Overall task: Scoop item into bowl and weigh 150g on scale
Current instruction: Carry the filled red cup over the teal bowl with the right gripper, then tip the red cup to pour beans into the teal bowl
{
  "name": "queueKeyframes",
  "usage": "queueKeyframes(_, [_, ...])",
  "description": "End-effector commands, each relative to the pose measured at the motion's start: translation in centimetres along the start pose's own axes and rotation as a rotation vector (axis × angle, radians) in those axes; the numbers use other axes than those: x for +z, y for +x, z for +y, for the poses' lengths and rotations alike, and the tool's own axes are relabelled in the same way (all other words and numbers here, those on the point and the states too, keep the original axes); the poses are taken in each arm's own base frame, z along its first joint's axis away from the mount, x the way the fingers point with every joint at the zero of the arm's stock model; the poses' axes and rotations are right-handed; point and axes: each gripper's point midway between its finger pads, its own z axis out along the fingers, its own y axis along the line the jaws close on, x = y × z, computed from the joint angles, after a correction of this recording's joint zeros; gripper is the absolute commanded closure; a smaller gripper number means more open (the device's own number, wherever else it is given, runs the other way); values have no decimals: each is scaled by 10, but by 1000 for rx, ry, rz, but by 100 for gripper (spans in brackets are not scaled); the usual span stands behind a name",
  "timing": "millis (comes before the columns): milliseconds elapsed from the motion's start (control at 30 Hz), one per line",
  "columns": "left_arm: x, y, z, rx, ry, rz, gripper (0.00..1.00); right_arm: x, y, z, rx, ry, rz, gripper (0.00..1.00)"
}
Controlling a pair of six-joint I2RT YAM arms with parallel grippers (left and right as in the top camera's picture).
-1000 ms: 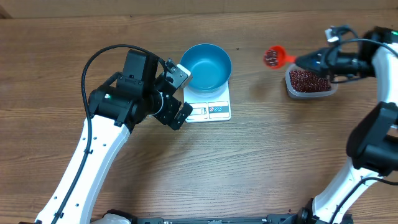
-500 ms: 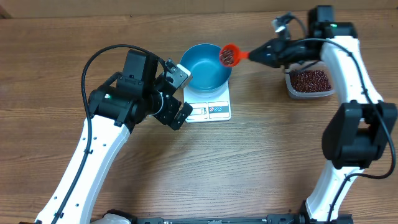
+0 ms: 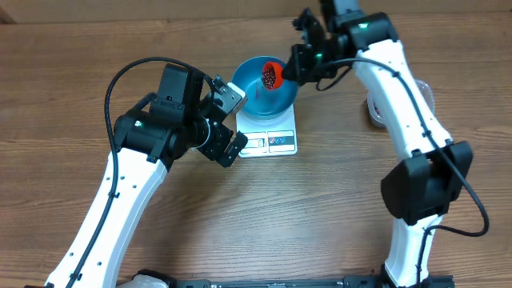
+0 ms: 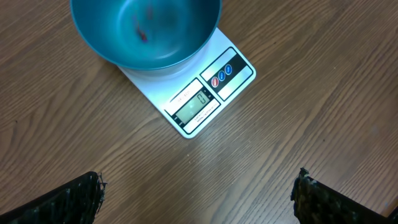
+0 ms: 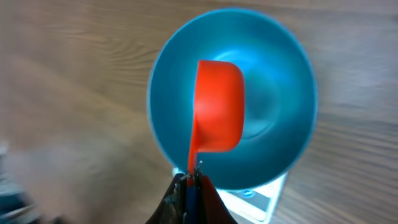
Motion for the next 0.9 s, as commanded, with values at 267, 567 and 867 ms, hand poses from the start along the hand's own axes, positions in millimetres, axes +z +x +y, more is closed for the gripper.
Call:
queueKeyframes(267, [-9,-9,-1,-2,5,-39,0,-5,-3,2,-174,498,-83,96])
queueKeyframes(567, [-9,-9,-1,-2,5,-39,0,-1,0,10,-186,480,-79,96])
queueKeyframes(867, [-9,-9,-1,-2,5,-39,0,-15,-4,16,-145,339,-88,96])
